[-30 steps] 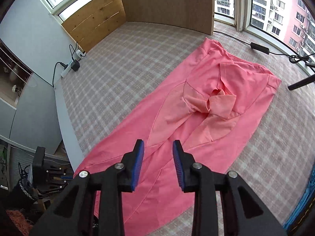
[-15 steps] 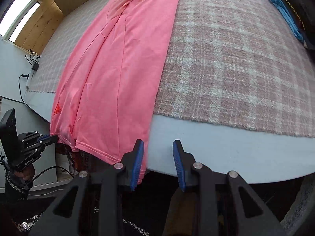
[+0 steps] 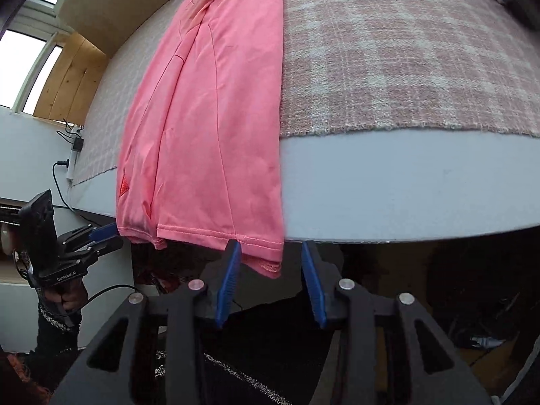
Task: Fold clothes
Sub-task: 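Lift the hem with the left tool and fold it toward the collar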
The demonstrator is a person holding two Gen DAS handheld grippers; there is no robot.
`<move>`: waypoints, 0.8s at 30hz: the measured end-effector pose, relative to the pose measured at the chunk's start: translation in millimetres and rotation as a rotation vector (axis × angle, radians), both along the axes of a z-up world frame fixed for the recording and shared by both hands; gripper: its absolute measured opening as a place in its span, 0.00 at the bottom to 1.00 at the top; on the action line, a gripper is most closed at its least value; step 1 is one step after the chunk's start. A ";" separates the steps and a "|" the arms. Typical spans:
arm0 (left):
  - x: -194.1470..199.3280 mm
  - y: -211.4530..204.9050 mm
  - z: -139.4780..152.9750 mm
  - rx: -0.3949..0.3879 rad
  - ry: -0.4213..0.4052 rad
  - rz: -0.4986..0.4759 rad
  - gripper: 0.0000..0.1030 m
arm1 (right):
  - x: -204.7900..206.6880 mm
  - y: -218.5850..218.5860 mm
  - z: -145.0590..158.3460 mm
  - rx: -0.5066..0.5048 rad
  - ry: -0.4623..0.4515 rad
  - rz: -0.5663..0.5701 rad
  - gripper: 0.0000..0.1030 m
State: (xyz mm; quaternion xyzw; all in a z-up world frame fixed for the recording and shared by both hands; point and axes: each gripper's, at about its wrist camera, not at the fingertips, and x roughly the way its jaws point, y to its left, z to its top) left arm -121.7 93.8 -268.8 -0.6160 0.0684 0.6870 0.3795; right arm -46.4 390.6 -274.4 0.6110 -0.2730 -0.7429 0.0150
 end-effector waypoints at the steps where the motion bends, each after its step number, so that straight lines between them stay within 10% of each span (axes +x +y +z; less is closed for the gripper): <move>1: -0.3 3.1 -0.7 -0.006 0.001 -0.008 0.36 | -0.6 -0.3 -0.4 -0.006 -0.002 -0.002 0.36; 6: -4.8 5.4 -5.1 -0.021 -0.036 0.003 0.35 | -7.1 -5.3 -3.7 -0.028 -0.027 -0.005 0.36; 10: -8.4 6.0 -6.3 -0.020 -0.050 0.017 0.05 | -17.6 -17.2 -4.5 -0.007 -0.060 0.008 0.31; 13: -6.5 7.4 -3.0 -0.010 -0.029 -0.006 0.03 | -21.4 -23.4 -1.2 0.016 -0.053 0.018 0.04; 24: -37.1 5.0 56.2 0.102 -0.028 0.005 0.03 | -24.1 9.2 38.8 -0.165 0.039 -0.068 0.02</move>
